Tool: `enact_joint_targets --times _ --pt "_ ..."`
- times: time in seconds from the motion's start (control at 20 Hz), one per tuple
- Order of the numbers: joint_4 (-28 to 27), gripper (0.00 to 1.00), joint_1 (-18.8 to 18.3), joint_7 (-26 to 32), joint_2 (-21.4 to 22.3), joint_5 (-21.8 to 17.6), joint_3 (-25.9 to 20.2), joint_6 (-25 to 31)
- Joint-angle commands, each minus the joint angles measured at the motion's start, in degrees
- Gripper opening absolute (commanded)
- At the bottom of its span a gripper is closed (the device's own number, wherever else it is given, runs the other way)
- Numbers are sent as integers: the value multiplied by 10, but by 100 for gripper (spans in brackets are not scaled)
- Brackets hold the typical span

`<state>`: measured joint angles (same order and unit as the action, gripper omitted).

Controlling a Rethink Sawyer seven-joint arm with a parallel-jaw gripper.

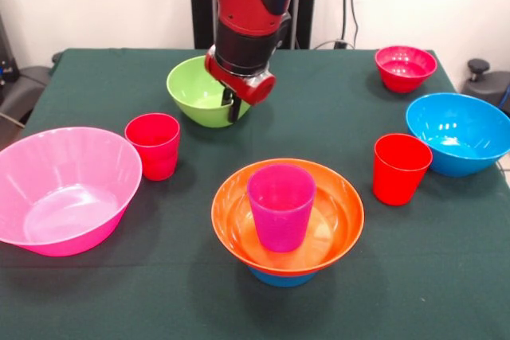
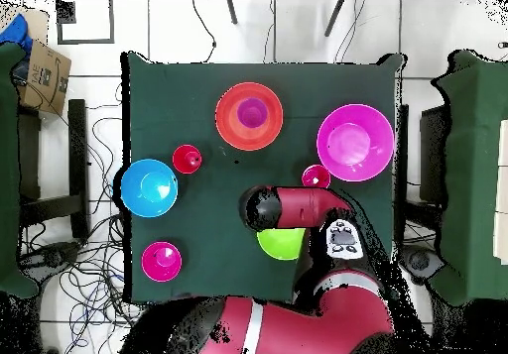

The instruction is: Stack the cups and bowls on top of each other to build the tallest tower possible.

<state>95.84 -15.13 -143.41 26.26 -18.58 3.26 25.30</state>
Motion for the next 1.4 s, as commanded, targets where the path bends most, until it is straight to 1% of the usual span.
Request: enact_joint_targets --times 0.05,0.2,0.4,0.7,1.1,1.4 --pt "-48 0 10 50 -75 -59 -66 -75" --pt "-50 0 17 44 -74 -65 -59 -75" --pt "-55 0 38 33 -69 -76 -42 -66" --pt "-50 0 47 39 -43 -82 -35 -32" --pt "-25 0 39 58 9 -69 -46 20" --pt "-12 0 25 89 52 -58 -59 76"
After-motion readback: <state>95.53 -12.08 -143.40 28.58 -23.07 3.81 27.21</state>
